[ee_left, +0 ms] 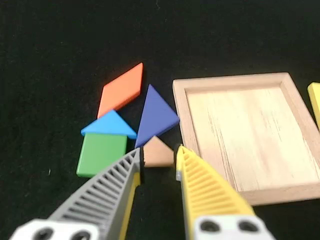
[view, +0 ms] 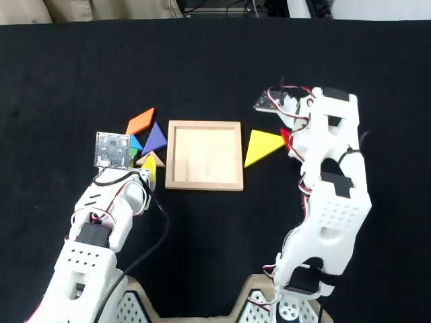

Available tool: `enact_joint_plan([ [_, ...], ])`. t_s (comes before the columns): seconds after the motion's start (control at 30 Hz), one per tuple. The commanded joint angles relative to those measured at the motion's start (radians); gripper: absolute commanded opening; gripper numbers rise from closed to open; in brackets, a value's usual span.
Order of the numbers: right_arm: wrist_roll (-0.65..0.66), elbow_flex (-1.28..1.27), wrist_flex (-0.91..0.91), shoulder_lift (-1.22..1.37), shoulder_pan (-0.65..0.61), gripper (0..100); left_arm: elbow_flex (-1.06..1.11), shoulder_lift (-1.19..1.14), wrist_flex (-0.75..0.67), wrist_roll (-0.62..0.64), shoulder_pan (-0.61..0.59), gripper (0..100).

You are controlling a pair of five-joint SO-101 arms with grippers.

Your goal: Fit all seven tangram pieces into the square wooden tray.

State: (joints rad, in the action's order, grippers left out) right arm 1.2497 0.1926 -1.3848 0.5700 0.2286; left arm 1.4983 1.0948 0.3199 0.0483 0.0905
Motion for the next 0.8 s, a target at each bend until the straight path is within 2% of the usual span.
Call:
enact_joint_plan([
  [0.0, -0.035, 0.142, -0.095, -0.008, -0.012, 23.4, 0.008, 0.017, -0.061, 0.000, 0.018, 12],
  [0.2, -0.040, 0.354, -0.316, -0.008, -0.043, 23.4, 0.019, 0.017, -0.081, -0.031, 0.019, 12],
  [0.4, -0.215, 0.392, -0.376, -0.042, -0.158, 23.4, 0.019, 0.025, -0.081, -0.026, 0.007, 12],
  [0.6, -0.236, 0.160, -0.333, -0.234, -0.376, 23.4, 0.021, 0.026, -0.081, -0.026, 0.007, 12],
  [0.77, -0.256, -0.142, -0.086, -0.366, -0.545, 23.7, 0.021, 0.028, -0.077, -0.026, 0.007, 12],
])
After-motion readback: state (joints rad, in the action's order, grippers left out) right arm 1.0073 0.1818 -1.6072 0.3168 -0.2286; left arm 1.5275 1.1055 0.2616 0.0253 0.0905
